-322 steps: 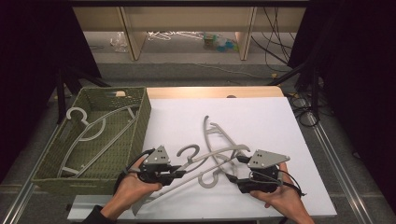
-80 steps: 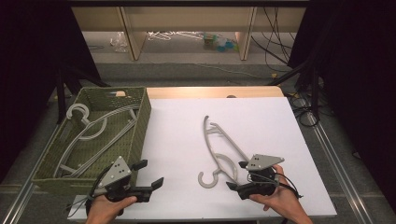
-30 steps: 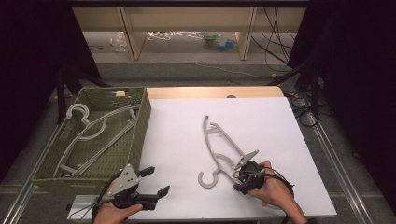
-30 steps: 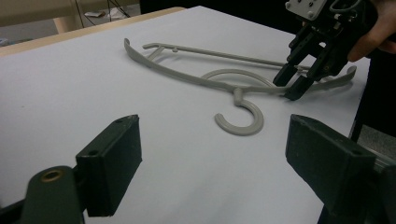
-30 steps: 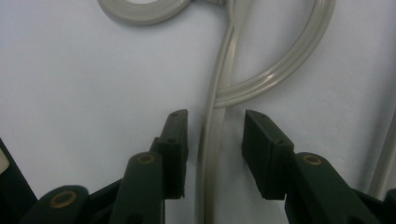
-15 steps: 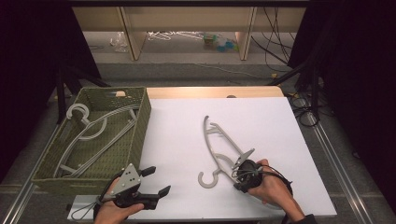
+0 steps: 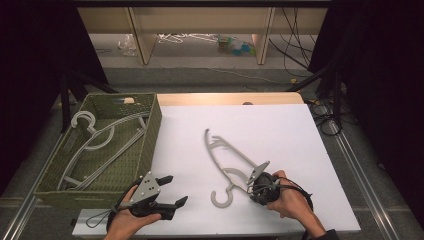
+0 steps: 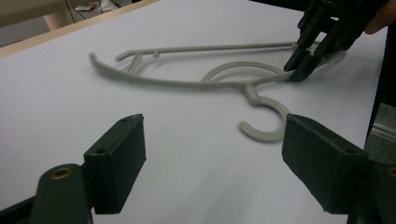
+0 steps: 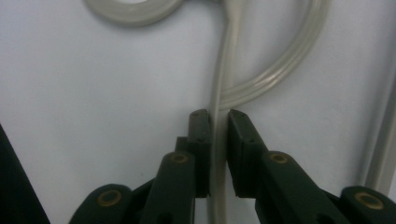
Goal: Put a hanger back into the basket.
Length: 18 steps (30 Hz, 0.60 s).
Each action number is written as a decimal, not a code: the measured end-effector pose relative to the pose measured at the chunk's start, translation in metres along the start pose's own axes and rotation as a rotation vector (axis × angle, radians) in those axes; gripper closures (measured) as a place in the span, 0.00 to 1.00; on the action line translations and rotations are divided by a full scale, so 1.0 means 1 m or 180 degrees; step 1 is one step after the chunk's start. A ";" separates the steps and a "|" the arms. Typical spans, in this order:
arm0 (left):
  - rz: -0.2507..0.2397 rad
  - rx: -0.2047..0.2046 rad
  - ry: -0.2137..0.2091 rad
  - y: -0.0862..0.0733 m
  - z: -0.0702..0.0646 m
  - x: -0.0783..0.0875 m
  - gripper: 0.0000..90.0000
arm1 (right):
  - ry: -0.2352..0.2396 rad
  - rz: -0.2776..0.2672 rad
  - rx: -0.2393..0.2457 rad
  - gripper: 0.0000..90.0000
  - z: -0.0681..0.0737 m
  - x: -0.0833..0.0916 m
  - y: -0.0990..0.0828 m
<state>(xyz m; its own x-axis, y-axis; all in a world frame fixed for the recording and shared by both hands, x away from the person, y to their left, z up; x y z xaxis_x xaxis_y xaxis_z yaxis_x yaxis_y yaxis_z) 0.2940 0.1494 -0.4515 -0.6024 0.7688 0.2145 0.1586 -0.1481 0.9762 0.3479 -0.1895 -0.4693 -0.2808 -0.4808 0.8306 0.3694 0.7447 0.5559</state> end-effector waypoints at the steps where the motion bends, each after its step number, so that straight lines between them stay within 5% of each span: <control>1: 0.0020 0.0020 -0.0006 0.000 0.000 -0.002 0.24 | 0.0015 0.0022 0.0044 0.91 0.001 0.001 0.001; 5: 0.0091 -0.0055 -0.0090 0.001 0.000 -0.012 0.26 | 0.0069 0.0073 0.0152 0.91 0.006 0.001 0.003; 15: 0.0245 -0.0238 -0.0128 0.000 0.002 -0.037 0.34 | 0.0393 -0.0113 0.0393 0.91 0.025 0.013 0.015; 18: 0.0309 -0.0430 -0.0115 -0.002 0.004 -0.041 0.34 | 0.0439 -0.0155 0.0450 0.91 0.028 0.016 0.015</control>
<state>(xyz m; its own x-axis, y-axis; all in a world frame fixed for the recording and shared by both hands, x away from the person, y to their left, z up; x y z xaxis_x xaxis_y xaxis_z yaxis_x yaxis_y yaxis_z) 0.3213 0.1202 -0.4620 -0.5605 0.7683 0.3090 0.1066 -0.3031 0.9470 0.3241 -0.1729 -0.4480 -0.1676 -0.5694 0.8048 0.2274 0.7720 0.5936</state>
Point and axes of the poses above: each handheld gripper's, and its own axes: x roughly backward along the jaws, y roughly out of its top, z roughly to its left, the point moved 1 cm from there along -x, roughly forward along the jaws, and after that the axes turned 14 degrees about -z, right-handed, at the moved point
